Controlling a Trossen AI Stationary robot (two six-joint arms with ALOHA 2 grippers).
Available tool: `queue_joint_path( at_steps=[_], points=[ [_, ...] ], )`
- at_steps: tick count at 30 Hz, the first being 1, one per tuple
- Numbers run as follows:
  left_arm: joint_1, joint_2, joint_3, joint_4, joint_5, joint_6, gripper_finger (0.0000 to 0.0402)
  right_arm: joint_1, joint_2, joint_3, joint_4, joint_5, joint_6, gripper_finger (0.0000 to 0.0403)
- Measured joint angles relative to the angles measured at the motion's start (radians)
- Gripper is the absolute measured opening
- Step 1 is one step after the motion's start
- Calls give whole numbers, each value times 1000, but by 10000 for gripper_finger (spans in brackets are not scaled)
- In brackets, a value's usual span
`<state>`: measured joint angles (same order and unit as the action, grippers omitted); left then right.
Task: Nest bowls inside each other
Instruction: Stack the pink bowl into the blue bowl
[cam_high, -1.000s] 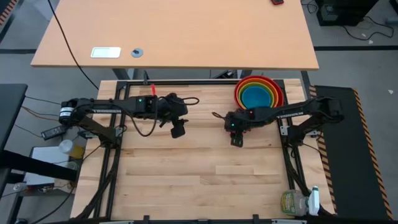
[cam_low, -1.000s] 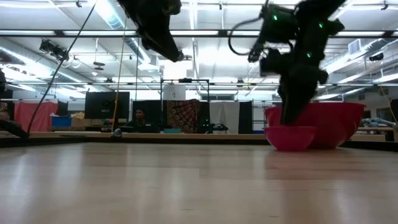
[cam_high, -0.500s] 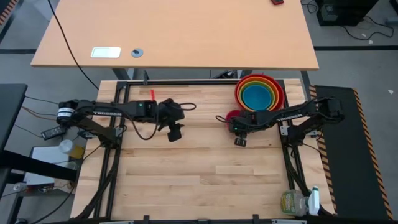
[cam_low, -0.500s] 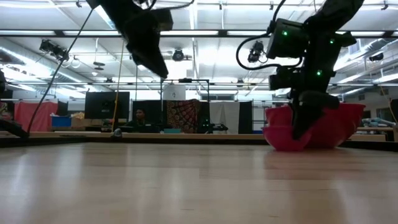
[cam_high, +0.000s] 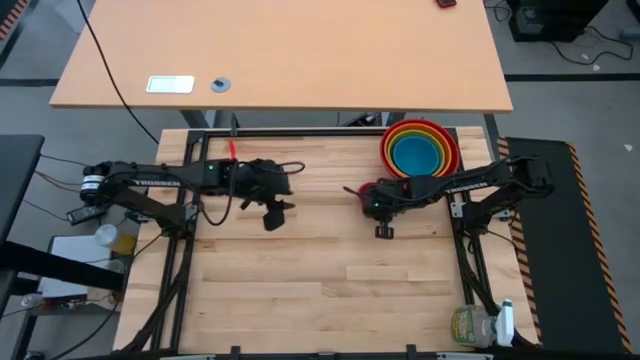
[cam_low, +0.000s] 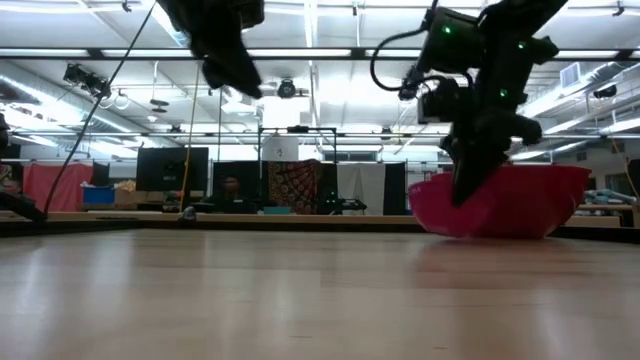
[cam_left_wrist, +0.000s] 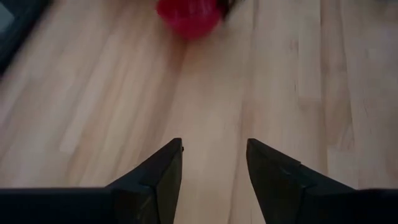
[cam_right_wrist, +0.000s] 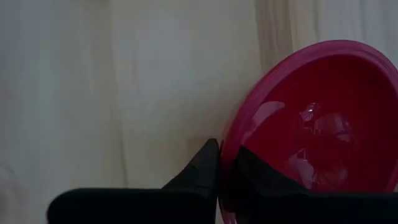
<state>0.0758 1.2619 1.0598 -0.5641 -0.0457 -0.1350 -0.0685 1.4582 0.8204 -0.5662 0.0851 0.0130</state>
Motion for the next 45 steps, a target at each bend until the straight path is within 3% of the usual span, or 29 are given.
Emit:
queue_joint_path(
  at_steps=[11,18,21,24,31,33,40,45],
  points=[
    [-5,-5,-2,-23,-21,7,180,0,0,89,3,-164,-32,32],
    [-5,-36,-21,-34,-22,30,180,-34,0,251,5,-210,-62,26],
    [-5,-87,-84,40,-22,39,180,-73,-9,326,8,-144,-59,28],
    [-5,-146,-161,96,-14,34,180,-109,-50,360,9,-10,-46,29],
    [22,-212,-214,100,-12,-54,180,-229,-210,294,-132,348,53,29],
    [30,-216,-214,111,-12,-97,180,-284,-232,260,-175,405,63,29],
    [25,-224,-214,174,-11,-190,180,-516,-187,153,-205,259,213,29],
    [25,-226,-214,179,-9,-206,180,-572,-111,132,-205,232,221,30]
  ],
)
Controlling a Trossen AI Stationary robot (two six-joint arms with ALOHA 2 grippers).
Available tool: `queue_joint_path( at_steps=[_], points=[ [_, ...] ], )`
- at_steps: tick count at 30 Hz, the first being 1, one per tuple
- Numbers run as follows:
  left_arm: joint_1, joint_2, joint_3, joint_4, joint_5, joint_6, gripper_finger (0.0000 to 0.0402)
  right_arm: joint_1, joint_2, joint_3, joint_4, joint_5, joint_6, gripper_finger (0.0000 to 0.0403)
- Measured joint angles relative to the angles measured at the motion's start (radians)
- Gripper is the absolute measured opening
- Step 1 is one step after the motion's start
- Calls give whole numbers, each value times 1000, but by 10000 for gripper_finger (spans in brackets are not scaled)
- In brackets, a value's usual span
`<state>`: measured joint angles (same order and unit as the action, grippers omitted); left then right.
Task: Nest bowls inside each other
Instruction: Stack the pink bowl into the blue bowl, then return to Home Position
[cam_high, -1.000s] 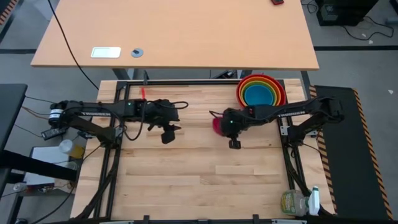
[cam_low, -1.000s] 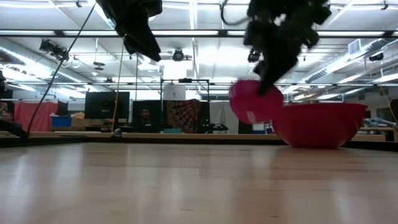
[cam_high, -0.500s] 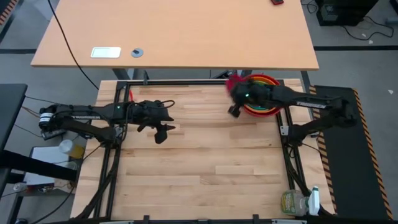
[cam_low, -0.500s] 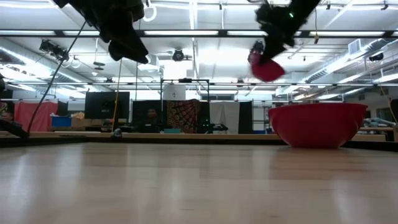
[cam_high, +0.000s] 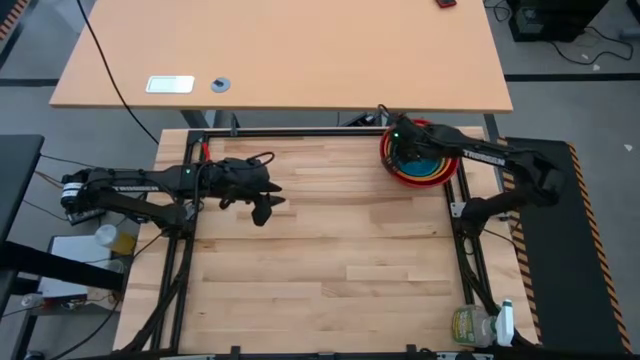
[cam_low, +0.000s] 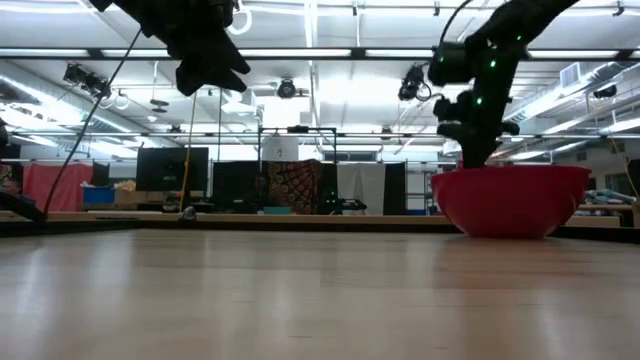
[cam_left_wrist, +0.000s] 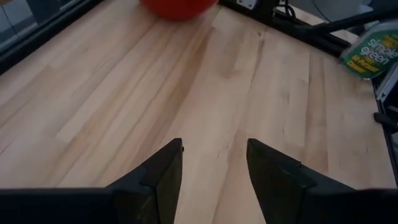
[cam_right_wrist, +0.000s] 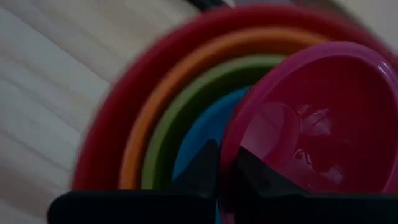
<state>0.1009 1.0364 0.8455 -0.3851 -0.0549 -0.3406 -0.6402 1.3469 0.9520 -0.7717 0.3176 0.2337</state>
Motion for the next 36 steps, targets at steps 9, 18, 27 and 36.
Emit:
queue_joint_path(
  at_steps=[9,18,27,36],
  points=[
    [0,-53,0,-21,0,-148,180,-39,150,0,-51,-97,21,44],
    [3,-112,0,-92,-1,-199,185,-74,148,0,-42,-231,35,145],
    [52,-324,-54,-150,-94,-86,185,-108,-54,22,-52,-315,90,215],
    [258,-605,-264,-18,-22,-168,185,-39,-377,-4,89,-306,108,215]
  ],
)
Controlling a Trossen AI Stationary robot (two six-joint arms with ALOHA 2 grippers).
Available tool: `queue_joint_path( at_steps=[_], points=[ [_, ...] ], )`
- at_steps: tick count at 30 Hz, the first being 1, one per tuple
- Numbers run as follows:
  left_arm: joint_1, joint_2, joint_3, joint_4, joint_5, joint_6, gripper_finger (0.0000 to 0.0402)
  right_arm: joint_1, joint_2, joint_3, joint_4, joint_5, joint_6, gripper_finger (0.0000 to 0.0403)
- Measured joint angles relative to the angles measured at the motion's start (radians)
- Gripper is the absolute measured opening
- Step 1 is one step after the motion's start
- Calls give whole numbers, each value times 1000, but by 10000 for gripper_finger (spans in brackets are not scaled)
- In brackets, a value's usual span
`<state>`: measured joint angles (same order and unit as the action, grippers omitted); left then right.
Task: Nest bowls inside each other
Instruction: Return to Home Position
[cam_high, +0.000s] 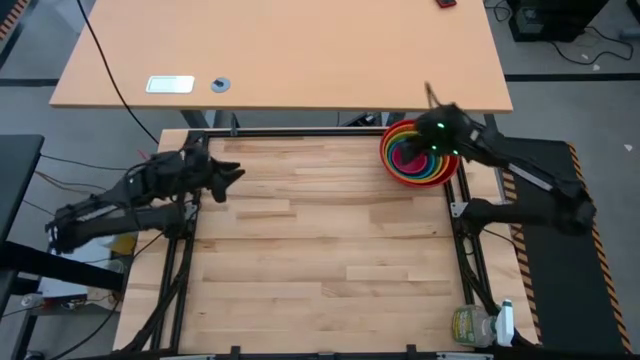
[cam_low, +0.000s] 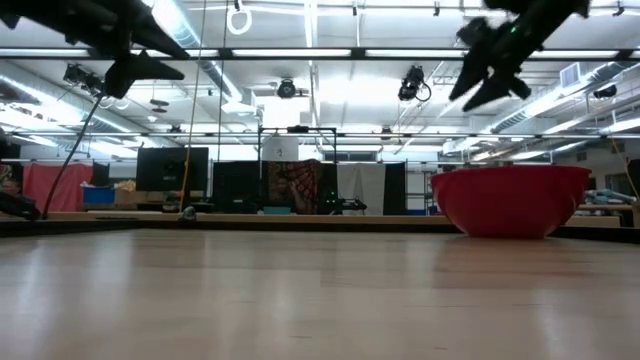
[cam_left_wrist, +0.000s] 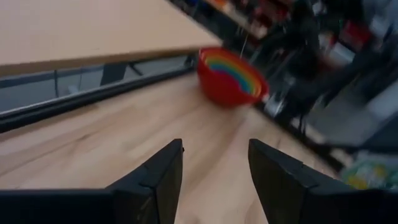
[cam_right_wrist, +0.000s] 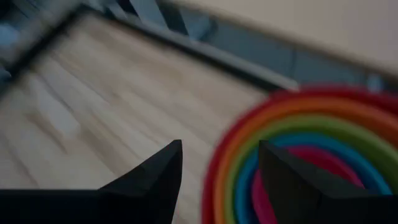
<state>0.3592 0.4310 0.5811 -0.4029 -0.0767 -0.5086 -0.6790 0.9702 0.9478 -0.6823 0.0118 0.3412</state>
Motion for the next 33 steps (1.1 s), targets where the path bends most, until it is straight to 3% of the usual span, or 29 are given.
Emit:
queue_joint_path(
  at_steps=[5,18,25,33],
  points=[
    [72,-64,-118,175,53,-85,185,52,-198,-154,199,60,28,215],
    [100,-74,-319,529,75,-230,178,101,-554,-509,521,37,205,215],
    [100,-74,-470,800,75,-333,147,100,-693,-580,525,-7,279,212],
    [100,-75,-489,789,72,-338,120,81,-923,-582,370,-9,295,181]
  ],
)
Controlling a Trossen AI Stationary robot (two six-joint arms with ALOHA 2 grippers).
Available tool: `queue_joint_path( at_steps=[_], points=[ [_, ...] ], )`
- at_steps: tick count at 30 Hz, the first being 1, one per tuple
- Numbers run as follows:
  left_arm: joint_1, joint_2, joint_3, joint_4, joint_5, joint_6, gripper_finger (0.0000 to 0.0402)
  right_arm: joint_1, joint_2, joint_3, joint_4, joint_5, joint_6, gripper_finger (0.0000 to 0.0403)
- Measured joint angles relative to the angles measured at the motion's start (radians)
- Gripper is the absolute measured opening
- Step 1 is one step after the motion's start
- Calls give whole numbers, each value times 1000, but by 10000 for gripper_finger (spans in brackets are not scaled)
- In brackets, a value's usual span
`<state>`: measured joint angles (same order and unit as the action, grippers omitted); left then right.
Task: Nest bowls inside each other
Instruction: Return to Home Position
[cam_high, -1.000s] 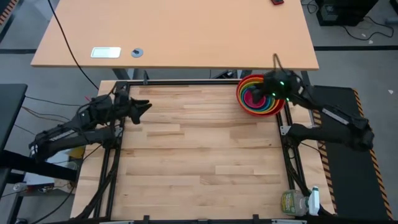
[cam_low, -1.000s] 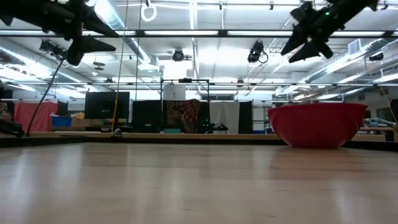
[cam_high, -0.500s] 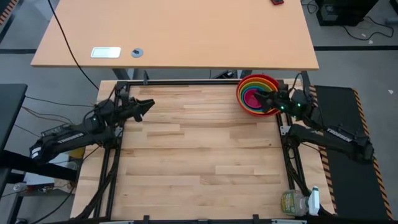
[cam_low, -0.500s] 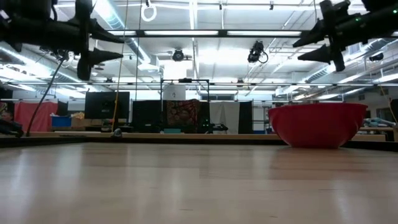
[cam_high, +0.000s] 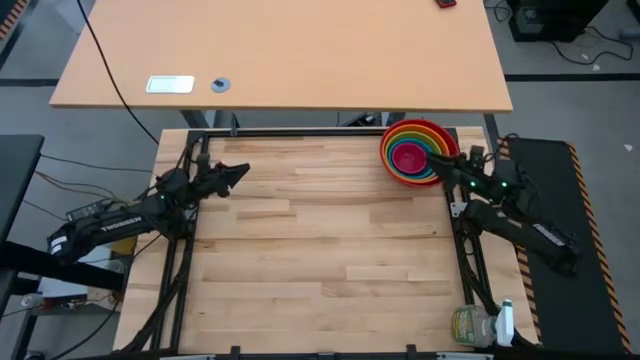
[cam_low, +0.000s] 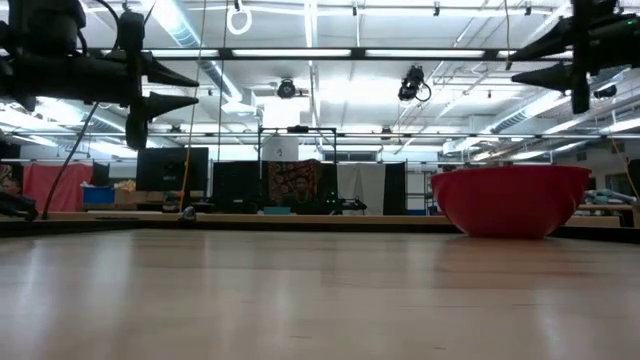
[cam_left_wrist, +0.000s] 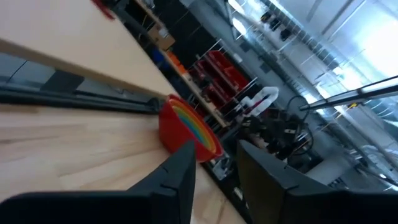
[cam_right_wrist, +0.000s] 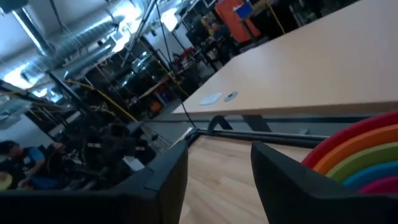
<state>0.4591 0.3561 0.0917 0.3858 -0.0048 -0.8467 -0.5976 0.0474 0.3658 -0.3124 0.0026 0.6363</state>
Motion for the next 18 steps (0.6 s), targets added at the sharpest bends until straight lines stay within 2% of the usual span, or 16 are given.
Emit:
queue_joint_path(
  at_steps=[3,9,12,15,18],
  points=[
    [0,0,0,-48,-10,12,116,-1,-45,5,-47,-2,11,168],
    [25,-53,-1,-142,-60,53,116,0,-34,7,-77,-115,34,149],
    [40,-93,-39,-143,-83,37,116,0,-44,9,-45,-114,15,144],
    [51,-120,-82,-177,-117,-23,116,0,-42,-5,-8,-71,-20,142],
    [52,-122,-82,-183,-147,-27,116,0,-43,-31,7,-98,-20,142]
  ],
)
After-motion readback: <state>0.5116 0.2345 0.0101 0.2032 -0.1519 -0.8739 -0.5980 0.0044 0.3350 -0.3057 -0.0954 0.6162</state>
